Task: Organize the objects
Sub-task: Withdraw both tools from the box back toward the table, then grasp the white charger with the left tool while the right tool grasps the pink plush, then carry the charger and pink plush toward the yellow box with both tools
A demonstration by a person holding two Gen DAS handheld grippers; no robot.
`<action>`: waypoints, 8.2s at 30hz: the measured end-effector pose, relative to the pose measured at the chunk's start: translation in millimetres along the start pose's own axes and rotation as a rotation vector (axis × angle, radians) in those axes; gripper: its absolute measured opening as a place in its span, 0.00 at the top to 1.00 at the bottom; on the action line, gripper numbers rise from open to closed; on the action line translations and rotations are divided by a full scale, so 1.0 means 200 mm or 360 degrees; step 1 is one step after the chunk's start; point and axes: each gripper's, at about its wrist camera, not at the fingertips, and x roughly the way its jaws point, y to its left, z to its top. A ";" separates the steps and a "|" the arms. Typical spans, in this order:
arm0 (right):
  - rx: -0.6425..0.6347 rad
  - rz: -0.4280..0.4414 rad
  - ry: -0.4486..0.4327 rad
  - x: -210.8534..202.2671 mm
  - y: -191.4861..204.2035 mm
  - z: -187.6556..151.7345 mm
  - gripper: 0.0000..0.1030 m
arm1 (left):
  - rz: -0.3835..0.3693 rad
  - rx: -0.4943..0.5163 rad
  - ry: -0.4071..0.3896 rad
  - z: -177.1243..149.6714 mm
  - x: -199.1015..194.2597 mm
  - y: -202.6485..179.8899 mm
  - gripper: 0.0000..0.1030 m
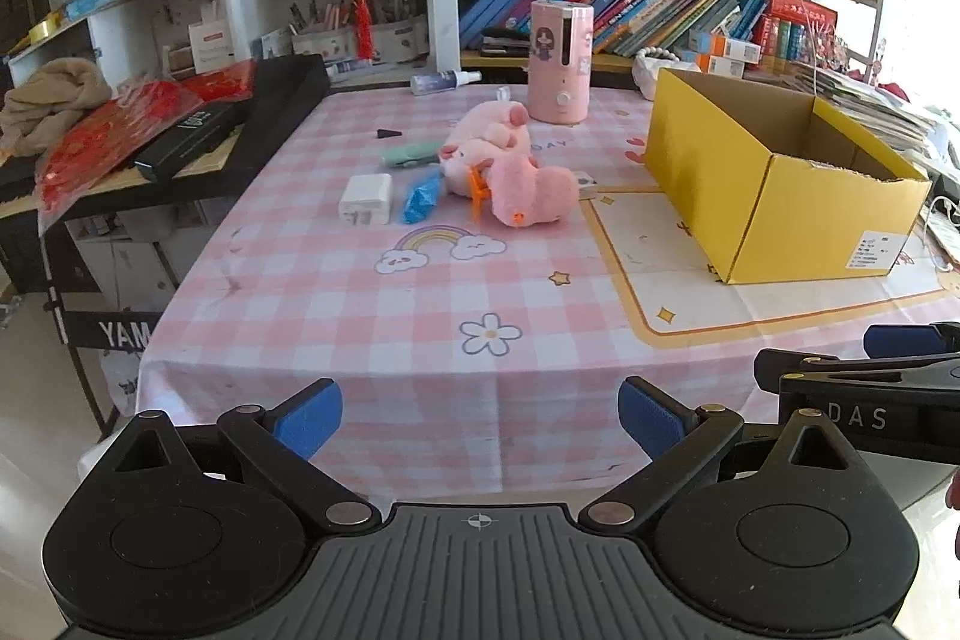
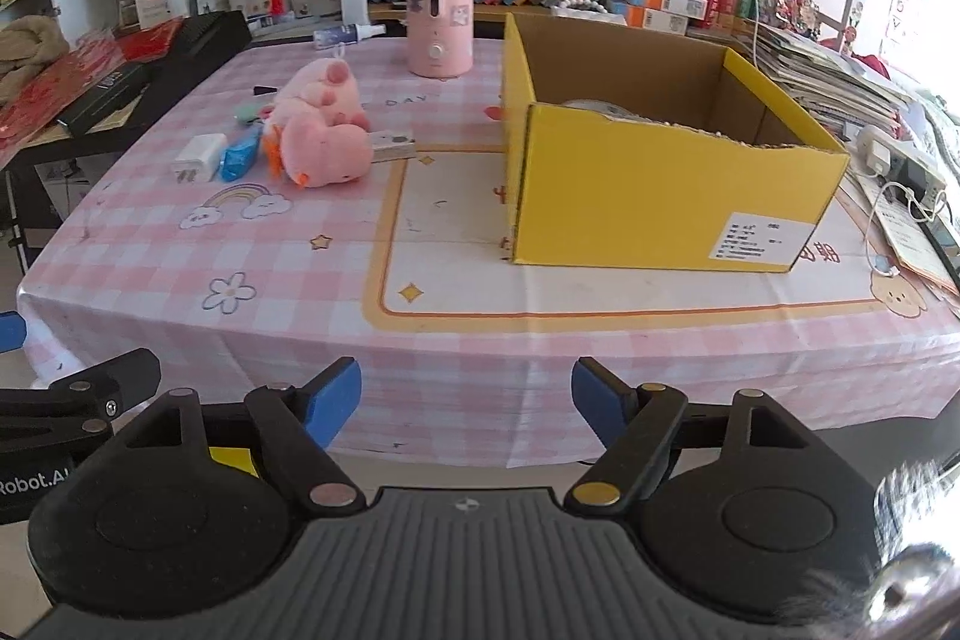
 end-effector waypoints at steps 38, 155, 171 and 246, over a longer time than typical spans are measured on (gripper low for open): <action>-0.0027 0.0062 -0.0057 0.03 0.20 0.07 0.14 | 0.0013 -0.0061 -0.0054 0.01 0.03 0.21 0.03; -0.0242 0.0350 0.0014 0.19 0.36 0.20 0.39 | -0.0258 -0.0441 0.0137 0.07 0.12 0.38 0.60; -0.0065 0.0251 0.0014 -0.03 0.26 -0.05 0.39 | -0.0374 -0.0275 0.0169 -0.07 -0.03 0.27 0.60; 0.0247 -0.0277 -0.0409 0.00 -1.03 0.55 0.39 | -0.0820 0.0216 -0.0229 0.71 0.40 -0.90 0.60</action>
